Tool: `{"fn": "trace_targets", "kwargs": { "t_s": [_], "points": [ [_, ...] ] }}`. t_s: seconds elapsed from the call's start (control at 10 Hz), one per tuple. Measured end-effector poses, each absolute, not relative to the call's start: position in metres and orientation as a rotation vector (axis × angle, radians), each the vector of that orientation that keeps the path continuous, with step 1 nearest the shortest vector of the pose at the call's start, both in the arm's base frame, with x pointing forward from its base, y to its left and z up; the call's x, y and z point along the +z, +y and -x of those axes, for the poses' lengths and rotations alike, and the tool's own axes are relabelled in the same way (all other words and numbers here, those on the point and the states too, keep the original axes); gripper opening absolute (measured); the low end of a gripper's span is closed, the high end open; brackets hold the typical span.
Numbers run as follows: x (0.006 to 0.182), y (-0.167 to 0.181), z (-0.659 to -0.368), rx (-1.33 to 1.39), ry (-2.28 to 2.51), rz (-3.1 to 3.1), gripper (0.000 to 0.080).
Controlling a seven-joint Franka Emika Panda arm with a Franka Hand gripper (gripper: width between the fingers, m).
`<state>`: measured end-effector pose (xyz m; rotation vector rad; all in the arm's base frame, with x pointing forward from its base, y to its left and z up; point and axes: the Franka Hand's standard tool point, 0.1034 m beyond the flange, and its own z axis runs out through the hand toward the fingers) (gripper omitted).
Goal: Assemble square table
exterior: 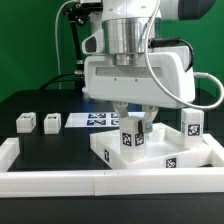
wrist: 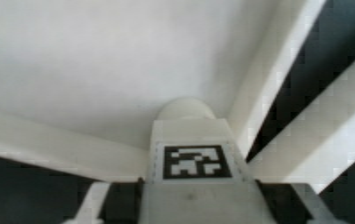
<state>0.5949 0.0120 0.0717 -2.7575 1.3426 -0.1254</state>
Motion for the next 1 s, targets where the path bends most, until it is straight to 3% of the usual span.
{"fn": "trace_targets", "kwargs": {
  "t_s": [1.0],
  "points": [
    [0.0703, 0.0141, -0.5967, -0.07, 2.238, 2.042, 0.0295]
  ]
}}
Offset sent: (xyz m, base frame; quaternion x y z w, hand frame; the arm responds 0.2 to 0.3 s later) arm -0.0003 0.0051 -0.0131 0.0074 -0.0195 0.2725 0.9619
